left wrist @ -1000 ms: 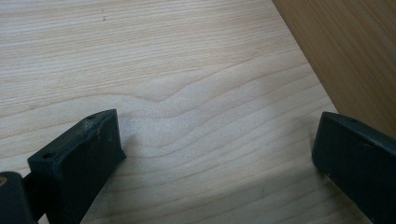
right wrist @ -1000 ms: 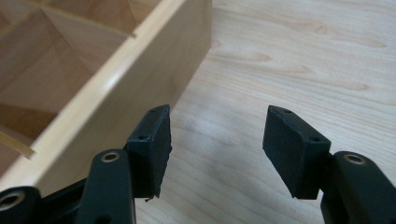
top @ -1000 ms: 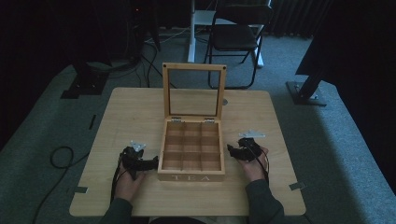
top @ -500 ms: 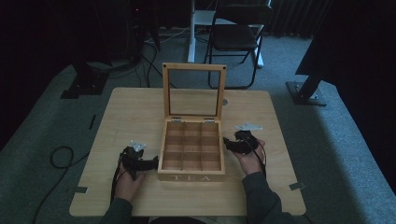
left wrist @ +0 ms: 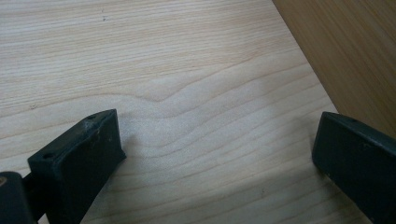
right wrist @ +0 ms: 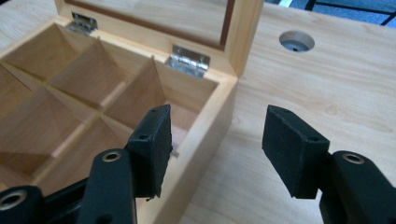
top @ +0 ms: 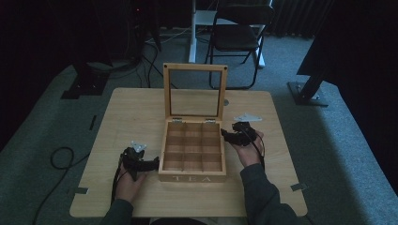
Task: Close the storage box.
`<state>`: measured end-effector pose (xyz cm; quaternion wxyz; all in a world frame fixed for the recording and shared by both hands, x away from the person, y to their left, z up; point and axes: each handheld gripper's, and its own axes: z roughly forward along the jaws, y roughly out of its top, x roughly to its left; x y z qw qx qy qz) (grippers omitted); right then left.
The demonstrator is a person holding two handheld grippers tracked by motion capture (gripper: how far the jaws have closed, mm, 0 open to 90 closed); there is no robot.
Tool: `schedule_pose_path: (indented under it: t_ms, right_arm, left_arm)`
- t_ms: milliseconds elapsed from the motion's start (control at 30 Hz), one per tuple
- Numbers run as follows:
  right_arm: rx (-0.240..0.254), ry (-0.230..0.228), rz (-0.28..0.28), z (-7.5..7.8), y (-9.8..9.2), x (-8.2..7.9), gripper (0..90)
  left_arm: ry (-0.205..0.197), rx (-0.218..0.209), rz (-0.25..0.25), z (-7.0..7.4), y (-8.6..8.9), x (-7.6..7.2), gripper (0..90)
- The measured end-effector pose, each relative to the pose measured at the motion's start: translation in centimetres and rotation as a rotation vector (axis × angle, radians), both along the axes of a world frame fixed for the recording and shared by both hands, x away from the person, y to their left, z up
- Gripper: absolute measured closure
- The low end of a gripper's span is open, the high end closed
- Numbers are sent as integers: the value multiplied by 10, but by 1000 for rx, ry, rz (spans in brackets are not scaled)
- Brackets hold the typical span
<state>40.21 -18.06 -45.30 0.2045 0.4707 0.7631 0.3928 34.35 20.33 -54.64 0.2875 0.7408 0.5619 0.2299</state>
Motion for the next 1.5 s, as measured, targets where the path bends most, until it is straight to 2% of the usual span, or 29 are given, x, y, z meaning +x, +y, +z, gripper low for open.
schedule_pose_path:
  t_ms: [200,500,733,900,1000,1133,1400,1500]
  right_arm:
    - [3,-22,13,7,5,8,424]
    - [22,-29,9,17,5,25,438]
    - [14,-39,23,23,7,37,421]
    - [26,-46,32,28,8,48,411]
    - [50,-36,39,31,9,53,408]
    - [50,-47,49,35,9,58,404]
    - [34,-45,32,42,12,72,435]
    - [26,-57,32,45,15,76,442]
  left_arm:
    - [-1,-3,2,0,0,0,16]
    - [-1,-1,1,0,0,0,16]
    - [0,-2,1,0,0,0,16]
    - [1,-2,1,0,0,0,16]
    - [0,-2,1,0,0,0,16]
    - [0,-2,1,0,0,0,16]
    - [1,-2,1,0,0,0,16]
    - [0,-2,1,0,0,0,16]
